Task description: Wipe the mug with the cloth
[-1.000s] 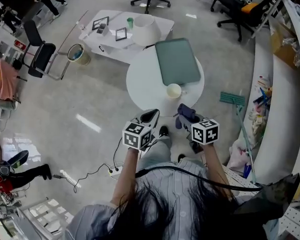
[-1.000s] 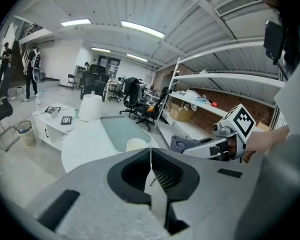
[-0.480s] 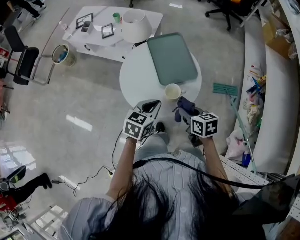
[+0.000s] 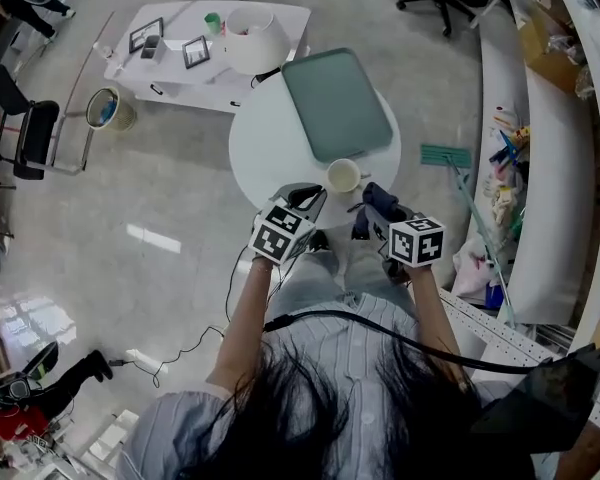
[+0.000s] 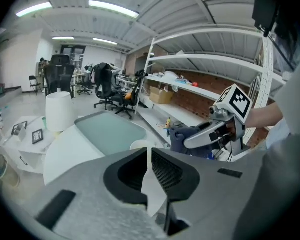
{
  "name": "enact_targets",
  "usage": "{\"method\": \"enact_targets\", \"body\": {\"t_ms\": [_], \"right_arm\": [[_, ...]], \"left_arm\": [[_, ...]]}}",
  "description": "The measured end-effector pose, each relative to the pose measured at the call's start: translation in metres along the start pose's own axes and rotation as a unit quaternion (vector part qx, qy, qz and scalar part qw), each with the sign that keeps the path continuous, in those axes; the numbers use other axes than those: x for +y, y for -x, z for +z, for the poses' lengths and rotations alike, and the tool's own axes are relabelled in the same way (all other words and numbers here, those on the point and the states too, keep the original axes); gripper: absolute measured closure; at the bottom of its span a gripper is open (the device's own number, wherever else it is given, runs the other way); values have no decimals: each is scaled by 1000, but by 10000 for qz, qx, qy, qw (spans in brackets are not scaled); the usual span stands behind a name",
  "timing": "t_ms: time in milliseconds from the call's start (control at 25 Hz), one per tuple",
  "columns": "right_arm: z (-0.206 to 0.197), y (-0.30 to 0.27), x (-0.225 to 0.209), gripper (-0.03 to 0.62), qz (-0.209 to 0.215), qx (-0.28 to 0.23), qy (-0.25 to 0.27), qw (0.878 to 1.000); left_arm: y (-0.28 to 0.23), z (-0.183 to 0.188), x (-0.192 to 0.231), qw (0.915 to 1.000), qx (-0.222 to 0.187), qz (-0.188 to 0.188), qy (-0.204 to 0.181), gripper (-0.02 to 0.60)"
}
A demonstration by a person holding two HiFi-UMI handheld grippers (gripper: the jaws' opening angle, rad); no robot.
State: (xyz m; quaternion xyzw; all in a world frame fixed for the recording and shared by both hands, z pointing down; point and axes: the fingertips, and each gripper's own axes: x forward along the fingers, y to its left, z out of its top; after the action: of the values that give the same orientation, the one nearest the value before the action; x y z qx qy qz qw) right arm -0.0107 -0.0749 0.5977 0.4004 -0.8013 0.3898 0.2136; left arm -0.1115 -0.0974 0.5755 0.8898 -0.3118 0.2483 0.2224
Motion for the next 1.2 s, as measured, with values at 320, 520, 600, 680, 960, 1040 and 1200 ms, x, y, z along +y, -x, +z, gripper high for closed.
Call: {"method": "enact_targets", "body": {"t_ms": [320, 520, 600, 680, 960, 1040, 1200], "right_arm": [[3, -20, -15, 514, -26, 151, 91, 9998], [0, -33, -26, 514, 56, 309, 307, 9990], [-2, -35, -29, 514, 114, 372, 323, 9987], [-3, -35, -31, 514, 165, 420, 304, 9985], [-6, -44, -32, 514, 355, 650, 399, 9965], [-8, -46, -33, 514, 420, 716, 455, 9955], [-8, -50, -33, 514, 552, 810, 538, 9937]], "left_arm": [[-33, -5, 2, 9759, 1130, -494, -1798, 561], [-60, 1, 13, 9496, 1587, -629, -2629, 560], [-71, 6, 17, 9436, 1647, -649, -2799, 560], [-82, 7, 19, 9324, 1824, -766, -3024, 558], [-113, -13, 25, 8722, 2679, -1186, -3917, 557], [-119, -21, 26, 8528, 2885, -1249, -4169, 557], [-126, -23, 24, 8422, 3024, -1384, -4244, 554]]}}
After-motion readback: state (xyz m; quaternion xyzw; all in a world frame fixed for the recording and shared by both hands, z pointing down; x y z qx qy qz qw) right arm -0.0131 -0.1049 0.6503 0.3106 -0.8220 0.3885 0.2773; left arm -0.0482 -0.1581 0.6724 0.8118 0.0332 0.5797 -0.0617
